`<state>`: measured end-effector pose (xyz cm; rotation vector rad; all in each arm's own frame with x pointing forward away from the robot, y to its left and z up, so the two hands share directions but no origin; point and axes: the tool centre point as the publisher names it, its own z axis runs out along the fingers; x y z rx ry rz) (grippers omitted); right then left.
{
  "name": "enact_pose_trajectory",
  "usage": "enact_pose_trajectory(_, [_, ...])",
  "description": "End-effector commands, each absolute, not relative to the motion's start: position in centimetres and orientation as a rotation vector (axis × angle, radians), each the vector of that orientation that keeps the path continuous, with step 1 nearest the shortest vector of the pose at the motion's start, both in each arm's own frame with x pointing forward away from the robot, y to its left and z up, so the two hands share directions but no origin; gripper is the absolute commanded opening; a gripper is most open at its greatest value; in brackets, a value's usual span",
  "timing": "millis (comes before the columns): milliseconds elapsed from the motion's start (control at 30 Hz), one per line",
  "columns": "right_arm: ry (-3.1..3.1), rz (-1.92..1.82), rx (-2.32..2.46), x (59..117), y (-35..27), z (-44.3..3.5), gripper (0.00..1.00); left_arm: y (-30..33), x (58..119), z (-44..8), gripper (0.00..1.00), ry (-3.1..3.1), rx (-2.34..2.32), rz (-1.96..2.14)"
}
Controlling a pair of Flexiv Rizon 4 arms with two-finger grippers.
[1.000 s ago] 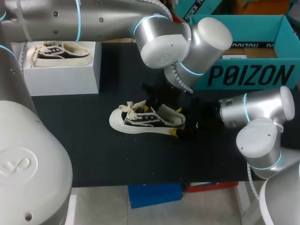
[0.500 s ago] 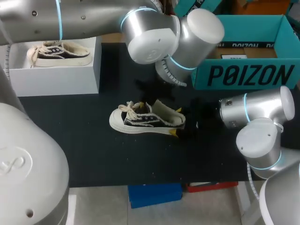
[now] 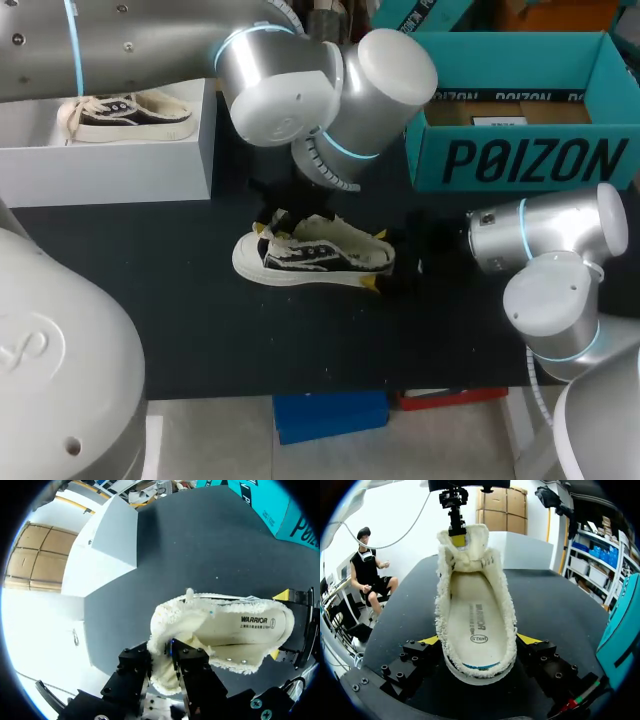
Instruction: Take the shoe out of the shoebox, open the shoe tongue, remove and reinsert the insole, then place the shoe into the shoebox
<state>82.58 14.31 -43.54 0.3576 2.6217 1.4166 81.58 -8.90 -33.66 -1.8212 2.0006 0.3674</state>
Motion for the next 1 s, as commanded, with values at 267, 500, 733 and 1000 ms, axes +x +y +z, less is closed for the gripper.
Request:
enact_pose_trajectory(267, [2.622,1.414,0.363,82.7,14.4,-43.7,0.0,-4.8,81.5,-34.2,1.0,1.959,-1.894,0.353])
enact_pose_trajectory(500, [2.622,1.414,0.363,82.7,14.4,-43.7,0.0,-3.3,81.9,-36.4,1.0,1.964,-1.956,0.37])
enact_pose_trajectory(733, [2.622,1.414,0.363,82.7,14.4,-43.7,0.0,-2.8,82.6,-37.7,1.0,1.992,-2.016,0.224])
enact_pose_trajectory(1000, [2.622,1.414,0.363,82.7,14.4,-43.7,0.0,-4.4,82.2,-34.7,1.0,2.202,-1.785,-0.034])
